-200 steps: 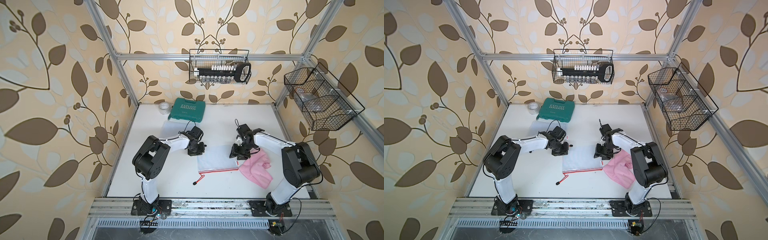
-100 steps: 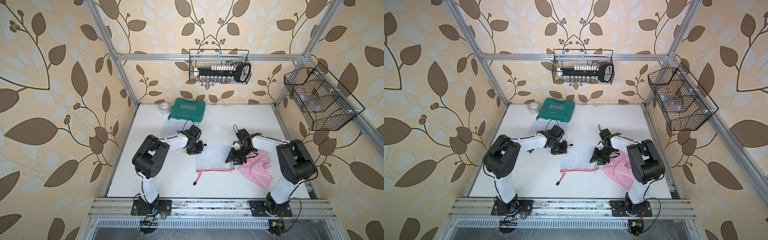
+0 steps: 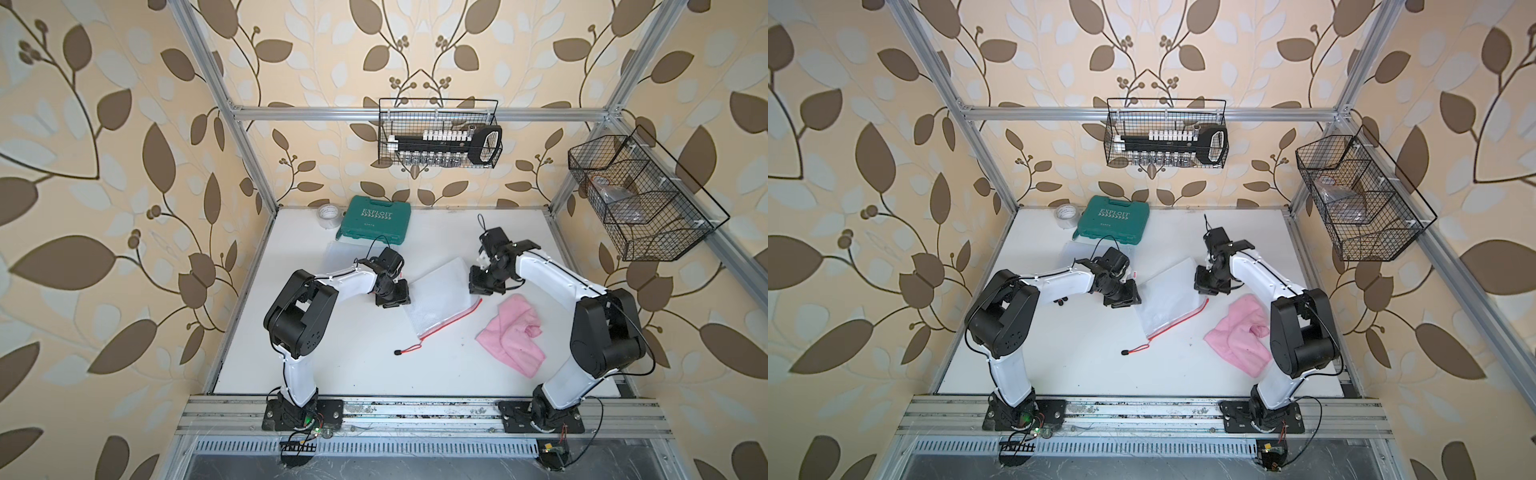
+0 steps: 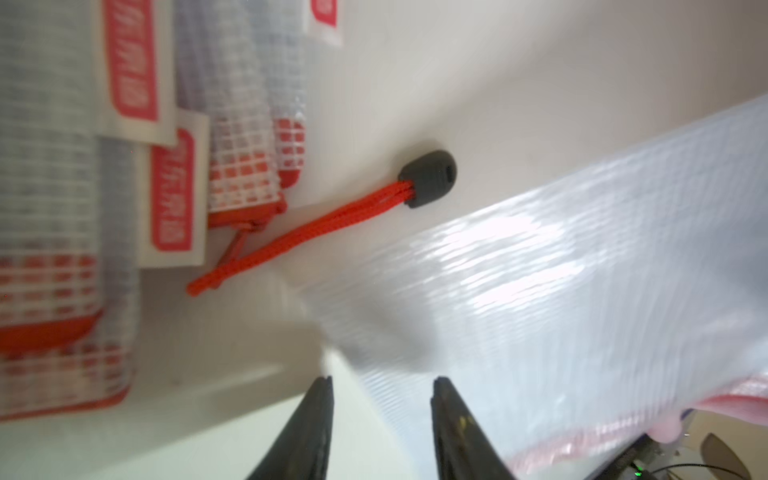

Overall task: Wipe the document bag
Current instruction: Place the document bag at the center of the board.

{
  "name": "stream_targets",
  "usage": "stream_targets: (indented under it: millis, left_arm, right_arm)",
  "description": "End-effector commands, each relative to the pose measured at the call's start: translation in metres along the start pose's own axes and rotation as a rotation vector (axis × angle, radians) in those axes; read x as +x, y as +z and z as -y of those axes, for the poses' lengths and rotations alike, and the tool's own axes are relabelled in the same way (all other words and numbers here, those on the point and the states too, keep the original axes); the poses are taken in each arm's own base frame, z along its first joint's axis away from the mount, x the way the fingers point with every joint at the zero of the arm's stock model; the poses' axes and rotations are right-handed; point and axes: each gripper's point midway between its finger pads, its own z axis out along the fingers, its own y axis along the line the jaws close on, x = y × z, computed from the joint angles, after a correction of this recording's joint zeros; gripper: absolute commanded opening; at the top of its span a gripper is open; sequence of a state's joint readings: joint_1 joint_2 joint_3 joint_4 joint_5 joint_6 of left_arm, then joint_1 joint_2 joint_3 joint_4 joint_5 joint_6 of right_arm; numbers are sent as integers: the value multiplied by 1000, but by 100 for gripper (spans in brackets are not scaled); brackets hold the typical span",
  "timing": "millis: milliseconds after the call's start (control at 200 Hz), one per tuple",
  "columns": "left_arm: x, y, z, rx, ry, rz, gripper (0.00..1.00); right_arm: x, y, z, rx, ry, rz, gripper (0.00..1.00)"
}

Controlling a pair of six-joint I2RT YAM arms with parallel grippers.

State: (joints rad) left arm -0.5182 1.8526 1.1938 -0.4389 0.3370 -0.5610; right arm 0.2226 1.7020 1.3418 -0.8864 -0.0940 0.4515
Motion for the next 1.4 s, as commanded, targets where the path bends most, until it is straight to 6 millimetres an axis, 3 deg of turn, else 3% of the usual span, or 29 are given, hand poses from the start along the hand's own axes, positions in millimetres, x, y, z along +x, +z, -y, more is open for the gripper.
stream_targets:
  millis: [0,135,340,500,605,755,905,1025,1170,1225,1265,1335,1400]
  left_arm:
    - [-27,-55,22,62,8,86,50]
    - [-47,-85,11,76,-44,135,52]
    - [-71,-113,-36,43,-143,206,52]
    - [-87,-127,-69,20,-203,244,52]
    - [-96,-129,-83,17,-233,257,52]
    - [-107,-127,-96,9,-256,262,52]
    - [-116,-123,-109,-17,-269,263,52]
    - [-121,-123,-117,-31,-272,266,53]
    - [-123,-122,-130,-50,-293,265,54]
    - [-122,-121,-135,-59,-305,263,55]
    - [-122,-121,-138,-64,-315,263,56]
    - [-122,-121,-144,-75,-331,262,57]
    - [-122,-122,-149,-82,-352,265,59]
  right_arm:
    - [-32,-6,66,336,-50,13,0]
    - [-65,12,93,483,-123,-1,0]
    - [-96,51,150,627,-134,-8,0]
    - [-119,55,175,711,-217,2,0]
    - [-135,53,181,755,-263,29,0]
    - [-146,55,176,669,-188,36,0]
    - [-138,68,169,574,-13,18,0]
    - [-129,78,175,601,-5,-38,0]
    - [-128,77,180,623,-19,-25,0]
    - [-129,74,180,627,-23,-21,13]
    - [-131,72,181,630,-23,-12,31]
    - [-134,63,178,622,-20,12,75]
    - [-138,51,174,613,-11,42,93]
